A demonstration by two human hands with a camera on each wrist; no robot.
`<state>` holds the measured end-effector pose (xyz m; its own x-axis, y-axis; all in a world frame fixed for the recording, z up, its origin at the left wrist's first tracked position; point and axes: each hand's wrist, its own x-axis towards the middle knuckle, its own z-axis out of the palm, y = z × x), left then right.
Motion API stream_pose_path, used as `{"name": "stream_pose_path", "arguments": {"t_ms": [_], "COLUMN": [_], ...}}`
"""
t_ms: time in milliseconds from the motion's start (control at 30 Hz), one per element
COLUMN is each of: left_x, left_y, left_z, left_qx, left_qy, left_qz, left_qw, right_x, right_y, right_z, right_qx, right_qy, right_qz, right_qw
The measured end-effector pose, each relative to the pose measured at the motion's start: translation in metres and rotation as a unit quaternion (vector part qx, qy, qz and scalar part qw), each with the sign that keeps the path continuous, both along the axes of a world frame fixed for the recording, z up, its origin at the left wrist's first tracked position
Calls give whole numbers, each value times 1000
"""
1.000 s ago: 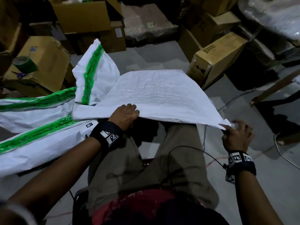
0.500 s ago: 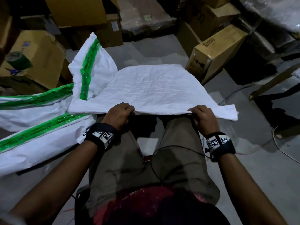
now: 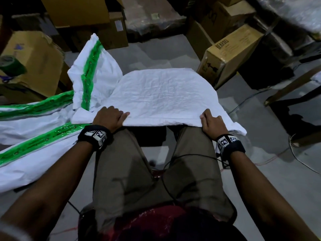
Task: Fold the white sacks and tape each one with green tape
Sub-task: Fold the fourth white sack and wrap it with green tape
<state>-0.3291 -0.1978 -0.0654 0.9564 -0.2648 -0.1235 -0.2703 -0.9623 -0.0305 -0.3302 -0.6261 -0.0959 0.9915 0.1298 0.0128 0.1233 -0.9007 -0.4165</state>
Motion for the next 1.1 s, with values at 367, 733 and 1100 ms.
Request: {"name": "stream_pose_path", "arguments": {"t_ms": [367, 733, 1100], "left_x": [-41, -3, -22], "left_y": [110, 90, 111], "left_z": [-18, -7, -19], "left_qx": [-133, -273, -386], "left_qy": [-269, -194, -44], "left_qz": [-43, 175, 257], "left_qw": [953, 926, 885], "right_x": [-3, -10, -21], "right_y": [-5, -33, -77], "right_z": [-8, -6, -20], "right_qx": [62, 22, -69], "right_qy": [-11, 9, -38], "right_qz": [1, -12, 32], "right_qw": [998, 1000, 996]}}
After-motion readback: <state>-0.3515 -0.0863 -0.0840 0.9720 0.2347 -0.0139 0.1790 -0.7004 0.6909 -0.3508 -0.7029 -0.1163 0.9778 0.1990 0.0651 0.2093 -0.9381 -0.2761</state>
